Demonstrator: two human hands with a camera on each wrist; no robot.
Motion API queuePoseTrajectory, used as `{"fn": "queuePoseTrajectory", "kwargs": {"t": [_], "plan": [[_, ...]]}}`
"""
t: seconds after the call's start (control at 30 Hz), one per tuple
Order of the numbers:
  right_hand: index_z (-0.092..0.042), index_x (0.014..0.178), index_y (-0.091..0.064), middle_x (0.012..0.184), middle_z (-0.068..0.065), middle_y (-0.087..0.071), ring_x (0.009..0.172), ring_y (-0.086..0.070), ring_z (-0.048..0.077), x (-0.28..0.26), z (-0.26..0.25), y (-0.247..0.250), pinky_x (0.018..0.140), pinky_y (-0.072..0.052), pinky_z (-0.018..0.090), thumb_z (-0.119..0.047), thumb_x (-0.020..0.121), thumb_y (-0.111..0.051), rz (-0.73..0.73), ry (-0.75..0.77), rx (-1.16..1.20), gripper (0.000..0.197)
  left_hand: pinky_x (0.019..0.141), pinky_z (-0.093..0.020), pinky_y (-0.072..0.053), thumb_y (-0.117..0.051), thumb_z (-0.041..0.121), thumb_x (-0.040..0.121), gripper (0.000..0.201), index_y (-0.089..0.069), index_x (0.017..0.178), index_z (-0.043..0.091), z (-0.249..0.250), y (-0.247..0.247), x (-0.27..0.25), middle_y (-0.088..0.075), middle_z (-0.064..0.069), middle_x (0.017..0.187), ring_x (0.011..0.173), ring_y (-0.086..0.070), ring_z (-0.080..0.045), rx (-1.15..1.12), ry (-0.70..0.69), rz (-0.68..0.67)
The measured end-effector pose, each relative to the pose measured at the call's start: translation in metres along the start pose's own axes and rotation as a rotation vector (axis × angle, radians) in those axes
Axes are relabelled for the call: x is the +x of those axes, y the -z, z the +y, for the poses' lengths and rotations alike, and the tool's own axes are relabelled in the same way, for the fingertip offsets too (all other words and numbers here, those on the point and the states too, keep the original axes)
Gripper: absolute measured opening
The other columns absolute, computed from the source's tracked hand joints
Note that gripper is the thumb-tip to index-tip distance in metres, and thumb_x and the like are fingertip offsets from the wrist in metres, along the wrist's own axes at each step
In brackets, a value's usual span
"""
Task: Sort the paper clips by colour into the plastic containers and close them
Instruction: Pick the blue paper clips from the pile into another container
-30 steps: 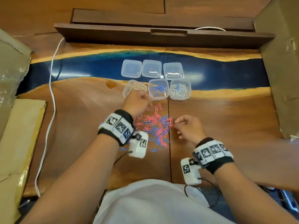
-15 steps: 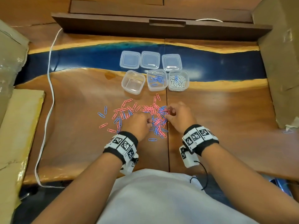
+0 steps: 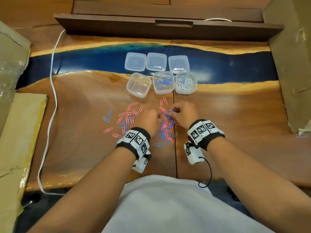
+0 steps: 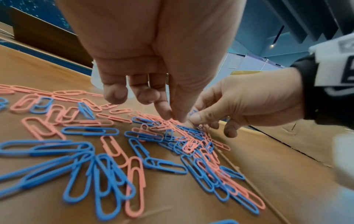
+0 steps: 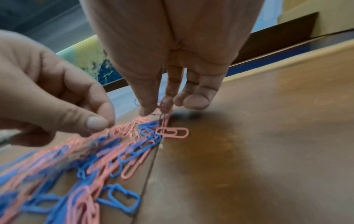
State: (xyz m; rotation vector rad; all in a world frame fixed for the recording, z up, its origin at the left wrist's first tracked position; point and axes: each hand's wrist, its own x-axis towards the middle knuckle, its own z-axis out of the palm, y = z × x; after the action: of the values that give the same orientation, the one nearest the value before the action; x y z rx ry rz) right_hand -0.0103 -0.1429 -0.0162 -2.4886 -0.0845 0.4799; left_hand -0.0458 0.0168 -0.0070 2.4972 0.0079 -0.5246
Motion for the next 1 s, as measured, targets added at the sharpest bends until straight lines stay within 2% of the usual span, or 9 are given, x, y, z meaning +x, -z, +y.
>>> {"fn": "queuePoseTrajectory", "kwargs": {"t": [0.13,0.2,0.27,0.47,0.6,0.7,0.83,0.9,1.0], "plan": [[-0.012,0.084,-0.076,0.067,-0.008,-0.067,0.054,-0.055,-0.005,-0.018,0.007,0.009,0.056,-0.044,0.014,-0.018,0.085,-0.071,0.047,-0.088,0.318,0.009,0.077,-0.038,-0.053,-0.059,0.017,0.087,0.015,-0.068,0.099,0.020,0.006,-0.001,0.017,-0.069,-0.004,0.088,0.084,-0.063,-0.025,0.026,-0.081,0.007],[-0.012,0.081,-0.075,0.066,-0.005,-0.067,0.051,-0.054,-0.002,-0.028,0.008,0.010,0.046,-0.043,0.012,-0.016,0.085,-0.071,0.045,-0.175,0.446,0.007,0.077,-0.037,-0.051,-0.060,0.018,0.088,0.017,-0.067,0.103,0.022,0.011,-0.001,0.025,-0.068,-0.004,0.096,0.089,-0.062,-0.025,0.091,-0.152,0.021],[-0.020,0.075,-0.073,0.070,0.000,-0.071,0.057,-0.058,0.007,-0.037,0.009,0.011,0.041,-0.043,0.018,-0.015,0.084,-0.071,0.049,-0.235,0.531,0.010,0.079,-0.038,-0.051,-0.061,0.021,0.089,0.018,-0.068,0.105,0.022,0.015,-0.002,0.032,-0.065,-0.003,0.104,0.094,-0.060,-0.024,0.160,-0.213,0.021],[-0.020,0.073,-0.068,0.063,-0.005,-0.068,0.043,-0.050,0.003,-0.046,0.011,0.013,0.040,-0.047,0.020,-0.009,0.085,-0.068,0.088,-0.299,0.664,0.017,0.077,-0.033,-0.046,-0.064,0.017,0.084,0.004,-0.068,0.085,0.015,0.021,-0.001,0.042,-0.065,-0.005,0.097,0.093,-0.060,-0.025,0.274,-0.231,-0.034],[-0.010,0.092,-0.063,0.071,0.007,-0.071,0.044,-0.053,0.010,-0.049,0.011,0.016,0.044,-0.053,0.024,0.006,0.086,-0.061,-0.027,-0.328,0.843,0.017,0.078,-0.035,-0.048,-0.057,0.005,0.083,0.014,-0.065,0.078,0.015,0.020,0.001,0.042,-0.066,-0.006,0.092,0.087,-0.061,-0.025,0.267,-0.196,-0.089],[-0.007,0.087,-0.058,0.069,0.013,-0.068,0.048,-0.059,0.017,-0.049,0.005,0.016,0.049,-0.055,0.030,0.009,0.086,-0.050,-0.064,-0.369,0.925,0.018,0.072,-0.034,-0.050,-0.053,-0.001,0.080,0.016,-0.063,0.080,0.012,0.013,0.001,0.041,-0.065,-0.007,0.088,0.085,-0.061,-0.027,0.228,-0.165,-0.091],[-0.010,0.076,-0.052,0.066,0.011,-0.059,0.045,-0.051,0.016,-0.041,0.004,0.013,0.044,-0.048,0.028,0.005,0.086,-0.041,-0.074,-0.363,0.779,0.021,0.074,-0.043,-0.053,-0.056,0.004,0.079,0.015,-0.055,0.081,0.019,-0.004,-0.002,0.041,-0.061,-0.005,0.088,0.080,-0.060,-0.030,0.150,-0.123,-0.014],[-0.012,0.078,-0.055,0.064,0.002,-0.055,0.044,-0.045,0.010,-0.037,0.003,0.011,0.044,-0.041,0.025,-0.004,0.087,-0.050,-0.066,-0.276,0.524,0.013,0.073,-0.042,-0.053,-0.060,0.005,0.079,0.021,-0.052,0.079,0.025,-0.006,-0.002,0.041,-0.057,0.000,0.086,0.078,-0.057,-0.025,0.129,-0.139,0.020],[-0.019,0.079,-0.060,0.059,-0.008,-0.052,0.049,-0.047,0.006,-0.030,0.001,0.004,0.049,-0.038,0.022,-0.020,0.083,-0.068,-0.037,-0.160,0.179,0.010,0.075,-0.037,-0.051,-0.066,0.014,0.081,0.012,-0.061,0.086,0.023,-0.002,0.003,0.040,-0.059,0.004,0.089,0.083,-0.056,-0.020,0.199,-0.196,-0.026]]}}
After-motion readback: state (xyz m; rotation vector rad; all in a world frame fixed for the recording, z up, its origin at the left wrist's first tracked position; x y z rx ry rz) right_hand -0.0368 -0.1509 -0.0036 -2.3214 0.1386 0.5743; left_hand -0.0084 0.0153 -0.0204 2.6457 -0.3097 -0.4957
